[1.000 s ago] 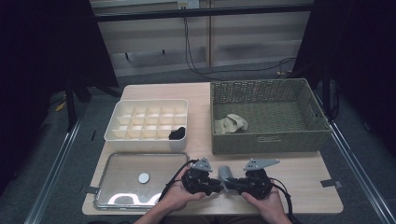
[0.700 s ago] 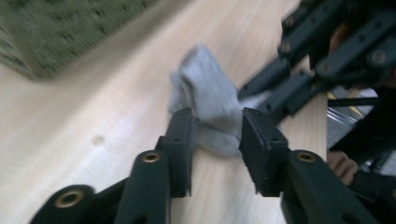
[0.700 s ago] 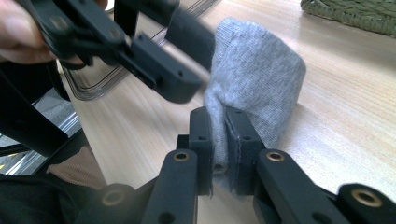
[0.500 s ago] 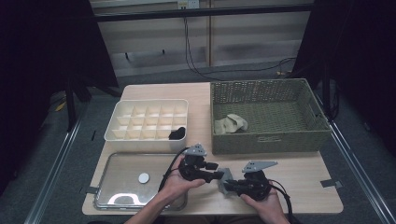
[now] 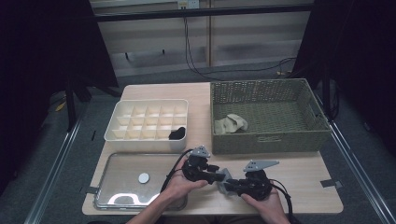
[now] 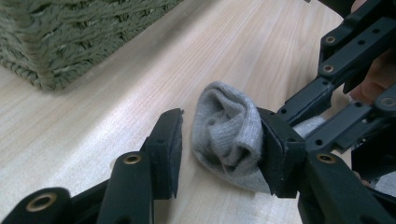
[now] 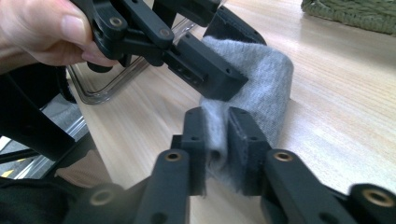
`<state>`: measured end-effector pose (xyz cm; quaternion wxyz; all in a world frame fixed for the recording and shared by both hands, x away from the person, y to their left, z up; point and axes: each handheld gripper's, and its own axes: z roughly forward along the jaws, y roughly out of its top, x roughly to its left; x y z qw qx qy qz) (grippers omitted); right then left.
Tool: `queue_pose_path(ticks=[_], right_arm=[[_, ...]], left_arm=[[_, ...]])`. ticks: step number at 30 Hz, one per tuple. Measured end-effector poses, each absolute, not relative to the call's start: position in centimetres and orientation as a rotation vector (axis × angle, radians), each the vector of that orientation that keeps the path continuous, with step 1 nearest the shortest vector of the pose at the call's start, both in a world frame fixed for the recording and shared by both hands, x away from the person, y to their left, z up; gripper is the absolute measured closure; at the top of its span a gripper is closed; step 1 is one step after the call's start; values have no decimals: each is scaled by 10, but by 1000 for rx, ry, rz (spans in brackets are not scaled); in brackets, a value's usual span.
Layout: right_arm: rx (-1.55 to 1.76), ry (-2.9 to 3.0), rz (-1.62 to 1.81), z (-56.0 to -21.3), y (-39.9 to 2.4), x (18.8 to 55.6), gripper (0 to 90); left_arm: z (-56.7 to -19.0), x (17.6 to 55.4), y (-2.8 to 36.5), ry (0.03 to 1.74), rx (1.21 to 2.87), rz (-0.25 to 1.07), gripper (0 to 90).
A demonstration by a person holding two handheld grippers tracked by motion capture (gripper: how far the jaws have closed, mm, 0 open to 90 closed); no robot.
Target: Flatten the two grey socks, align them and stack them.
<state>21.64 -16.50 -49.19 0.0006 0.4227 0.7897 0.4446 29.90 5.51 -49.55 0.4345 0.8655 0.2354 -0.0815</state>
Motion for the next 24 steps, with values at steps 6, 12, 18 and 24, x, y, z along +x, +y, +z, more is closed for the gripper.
queue_pose_path(ticks=[6, 12, 18, 24], right_arm=[[1370, 2447, 1426, -487, -173, 216, 656], [1400, 2405, 1489, -480, -184, 212, 703], [1432, 2404, 1440, -484, -182, 212, 661], [1458, 2430, 1336, -495, -176, 213, 688]], left_arm=[[-496, 297, 57, 586, 2157, -194, 530], [-495, 295, 57, 577, 2166, -181, 530], [-496, 293, 60, 583, 2163, -188, 528], [-497, 292, 63, 573, 2172, -195, 468]])
